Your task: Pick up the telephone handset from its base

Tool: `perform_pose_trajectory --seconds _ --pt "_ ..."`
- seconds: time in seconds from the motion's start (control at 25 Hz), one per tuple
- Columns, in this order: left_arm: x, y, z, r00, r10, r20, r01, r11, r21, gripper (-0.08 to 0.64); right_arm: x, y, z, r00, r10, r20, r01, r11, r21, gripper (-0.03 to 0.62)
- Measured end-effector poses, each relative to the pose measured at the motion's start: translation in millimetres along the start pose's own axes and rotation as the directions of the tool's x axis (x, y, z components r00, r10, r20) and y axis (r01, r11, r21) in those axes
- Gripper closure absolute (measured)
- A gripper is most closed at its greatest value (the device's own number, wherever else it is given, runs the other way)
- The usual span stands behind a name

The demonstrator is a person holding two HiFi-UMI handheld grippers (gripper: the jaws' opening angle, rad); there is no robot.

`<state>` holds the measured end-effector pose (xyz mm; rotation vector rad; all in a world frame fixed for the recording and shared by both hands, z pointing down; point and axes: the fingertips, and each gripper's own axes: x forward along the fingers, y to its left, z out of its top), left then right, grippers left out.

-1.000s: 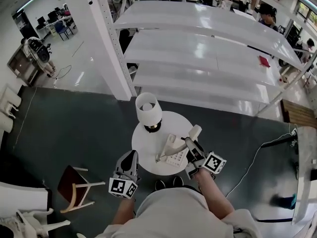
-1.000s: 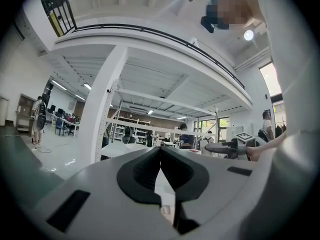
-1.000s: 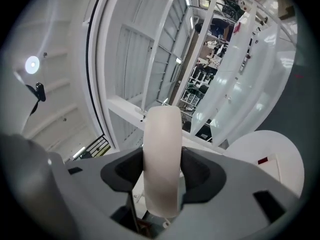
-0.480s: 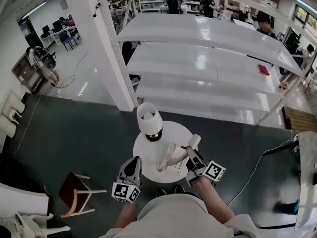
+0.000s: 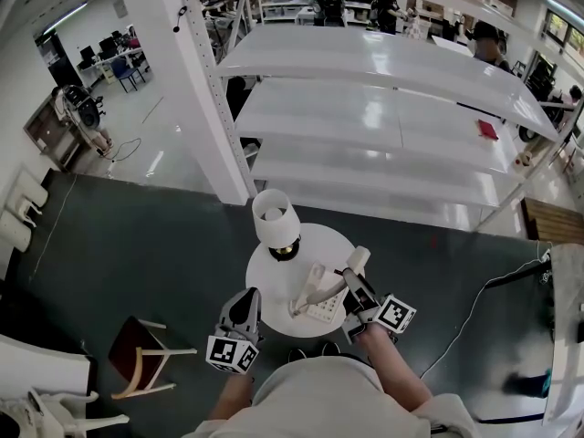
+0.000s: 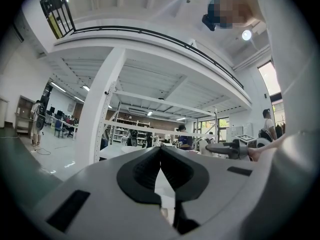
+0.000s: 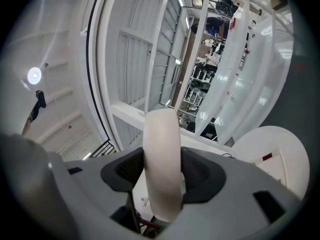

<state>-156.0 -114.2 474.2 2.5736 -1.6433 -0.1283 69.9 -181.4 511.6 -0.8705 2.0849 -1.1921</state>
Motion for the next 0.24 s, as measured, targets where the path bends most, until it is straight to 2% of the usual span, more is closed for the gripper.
perform_pose_trajectory --seconds 0.24 --pt "3.3 0.9 -0.9 1.000 0.003 -0.003 -0.003 1.000 -0.004 0.540 1.7 -4.2 0.9 1.000 -0.004 0.004 0.004 1.000 0.016 0.359"
